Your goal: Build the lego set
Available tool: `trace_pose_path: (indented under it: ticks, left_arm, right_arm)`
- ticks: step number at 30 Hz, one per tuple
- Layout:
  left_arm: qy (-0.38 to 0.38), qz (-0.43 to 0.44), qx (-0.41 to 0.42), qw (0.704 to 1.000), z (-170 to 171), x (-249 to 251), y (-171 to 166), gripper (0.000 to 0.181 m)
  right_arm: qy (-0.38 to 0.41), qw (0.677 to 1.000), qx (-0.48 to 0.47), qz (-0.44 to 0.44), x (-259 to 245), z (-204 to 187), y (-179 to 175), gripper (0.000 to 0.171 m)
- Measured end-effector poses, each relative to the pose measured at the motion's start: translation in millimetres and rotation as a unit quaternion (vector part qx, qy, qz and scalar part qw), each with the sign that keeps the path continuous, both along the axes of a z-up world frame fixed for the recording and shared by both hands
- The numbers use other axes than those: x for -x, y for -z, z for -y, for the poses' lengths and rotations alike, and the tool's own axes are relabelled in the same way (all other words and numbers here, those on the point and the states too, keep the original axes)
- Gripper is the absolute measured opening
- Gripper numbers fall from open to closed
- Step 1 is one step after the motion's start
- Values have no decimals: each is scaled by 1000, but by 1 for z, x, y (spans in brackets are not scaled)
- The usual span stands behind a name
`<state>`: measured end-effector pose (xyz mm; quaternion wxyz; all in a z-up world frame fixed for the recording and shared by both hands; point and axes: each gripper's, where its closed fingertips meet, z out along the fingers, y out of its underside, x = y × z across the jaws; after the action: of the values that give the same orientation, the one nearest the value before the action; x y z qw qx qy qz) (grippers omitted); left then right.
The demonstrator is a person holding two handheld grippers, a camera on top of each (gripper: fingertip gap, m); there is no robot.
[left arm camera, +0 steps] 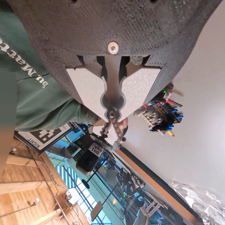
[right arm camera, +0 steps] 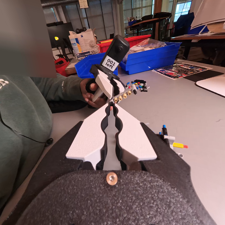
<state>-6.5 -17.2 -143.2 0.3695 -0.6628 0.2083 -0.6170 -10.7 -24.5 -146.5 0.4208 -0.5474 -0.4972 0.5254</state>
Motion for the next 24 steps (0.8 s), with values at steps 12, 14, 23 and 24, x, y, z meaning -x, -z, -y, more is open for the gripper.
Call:
trace_pose_path:
  ticks: [12, 14, 23, 24]
  left_arm:
    - [59, -166, 104, 979, -43, 15, 31, 6]
    - [84, -198, 128, 968, -47, 15, 41, 6]
    - [153, -248, 225, 930, -43, 3, 67, 6]
    - [153, -252, 233, 927, -41, 3, 69, 6]
  right_arm:
    - [110, 980, -92, 139, -35, -61, 23, 29]
    - [125, 970, -91, 188, -48, -75, 42, 30]
    - [126, 965, -76, 219, -41, -82, 69, 18]
    - [124, 965, -74, 218, -40, -81, 70, 17]
